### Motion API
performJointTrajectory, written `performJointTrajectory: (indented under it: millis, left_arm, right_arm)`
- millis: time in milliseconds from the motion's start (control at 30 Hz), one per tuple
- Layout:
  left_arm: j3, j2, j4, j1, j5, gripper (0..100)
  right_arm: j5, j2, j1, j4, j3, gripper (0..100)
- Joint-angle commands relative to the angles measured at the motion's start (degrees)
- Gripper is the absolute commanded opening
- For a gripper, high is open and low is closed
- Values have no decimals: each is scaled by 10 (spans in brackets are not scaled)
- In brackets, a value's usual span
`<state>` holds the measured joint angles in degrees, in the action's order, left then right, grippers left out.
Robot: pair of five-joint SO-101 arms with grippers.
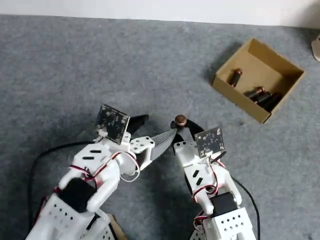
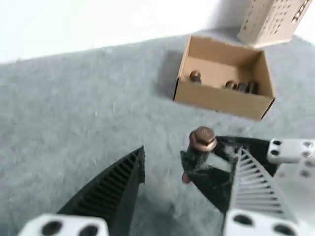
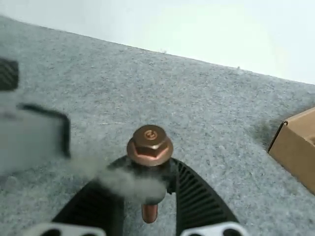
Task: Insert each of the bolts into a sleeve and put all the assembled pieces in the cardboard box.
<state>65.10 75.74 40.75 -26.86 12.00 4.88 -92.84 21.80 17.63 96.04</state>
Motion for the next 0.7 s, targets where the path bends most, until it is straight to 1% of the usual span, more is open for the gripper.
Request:
performJointTrajectory:
  millis: [0,67,133,233,333,500,600,667]
  left_arm:
    - [-24,-24,1,15,11,157]
    - [-34,-45,1,15,11,85]
    - [-39,-66,1,15,11,37]
    - [-37,-99,-28,15,9,26]
    - [-37,-143,-52,29,10,24]
    - [-37,-233,-124,54,10,24]
    - [-36,-281,-166,72,10,24]
    - [-36,-305,-192,82,10,24]
  right_arm:
    - [-1,-1,-15,-3,44,4]
    - [-3,-1,-15,36,29,4]
    - [-4,-1,-18,72,-6,4]
    - [-4,0,-41,106,-37,4]
    - [-4,16,-78,112,-59,4]
    - [-9,153,-135,112,-148,4]
    - [-40,260,-181,112,-225,4]
    - [-47,327,-203,110,-280,4]
